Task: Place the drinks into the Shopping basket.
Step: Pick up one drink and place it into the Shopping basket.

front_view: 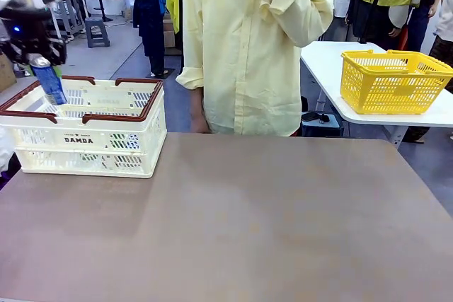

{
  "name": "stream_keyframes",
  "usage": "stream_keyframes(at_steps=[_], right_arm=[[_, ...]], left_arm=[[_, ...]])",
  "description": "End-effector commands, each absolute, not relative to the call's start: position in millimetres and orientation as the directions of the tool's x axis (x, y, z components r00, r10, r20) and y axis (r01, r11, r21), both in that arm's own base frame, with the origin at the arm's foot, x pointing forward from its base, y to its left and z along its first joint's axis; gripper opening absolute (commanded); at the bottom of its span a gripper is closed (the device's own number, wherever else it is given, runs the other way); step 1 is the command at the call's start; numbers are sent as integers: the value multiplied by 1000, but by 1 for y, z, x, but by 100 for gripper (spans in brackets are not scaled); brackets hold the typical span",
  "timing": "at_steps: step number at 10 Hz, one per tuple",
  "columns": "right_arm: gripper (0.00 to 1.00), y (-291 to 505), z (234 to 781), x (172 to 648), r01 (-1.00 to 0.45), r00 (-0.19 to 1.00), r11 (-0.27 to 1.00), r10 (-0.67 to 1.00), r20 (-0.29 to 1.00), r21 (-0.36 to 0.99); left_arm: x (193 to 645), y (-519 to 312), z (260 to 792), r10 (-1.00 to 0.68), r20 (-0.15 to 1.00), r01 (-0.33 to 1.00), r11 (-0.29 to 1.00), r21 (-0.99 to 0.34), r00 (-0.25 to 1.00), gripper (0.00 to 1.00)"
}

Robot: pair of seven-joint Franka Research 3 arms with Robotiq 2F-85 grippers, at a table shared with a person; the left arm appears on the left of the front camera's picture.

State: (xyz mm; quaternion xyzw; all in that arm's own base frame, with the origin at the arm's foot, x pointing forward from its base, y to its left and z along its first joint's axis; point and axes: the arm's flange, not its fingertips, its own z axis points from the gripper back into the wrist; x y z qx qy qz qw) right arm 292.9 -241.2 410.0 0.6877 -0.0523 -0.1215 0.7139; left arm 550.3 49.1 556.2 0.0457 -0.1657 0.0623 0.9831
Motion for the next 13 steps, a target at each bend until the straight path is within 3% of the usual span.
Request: stream_keyframes(at_steps=[1,2,3,6,13], right_arm=[[100,-240,414,292,112,964,17,-244,-105,994],[100,-240,414,292,112,964,17,-244,-105,994],[100,-240,414,292,112,964,17,-244,-105,994],[100,-240,414,292,112,964,17,-244,-105,994],[100,-240,414,292,112,964,17,-244,-105,994]], left_arm=[[611,64,539,-97,254,72,992,105,962,0],[619,67,529,-150,237,135,988,77,960,0],[623,68,518,-124,237,104,990,95,964,0],[630,75,471,-159,108,156,987,36,981,0],[646,82,426,-99,74,98,995,16,992,0]])
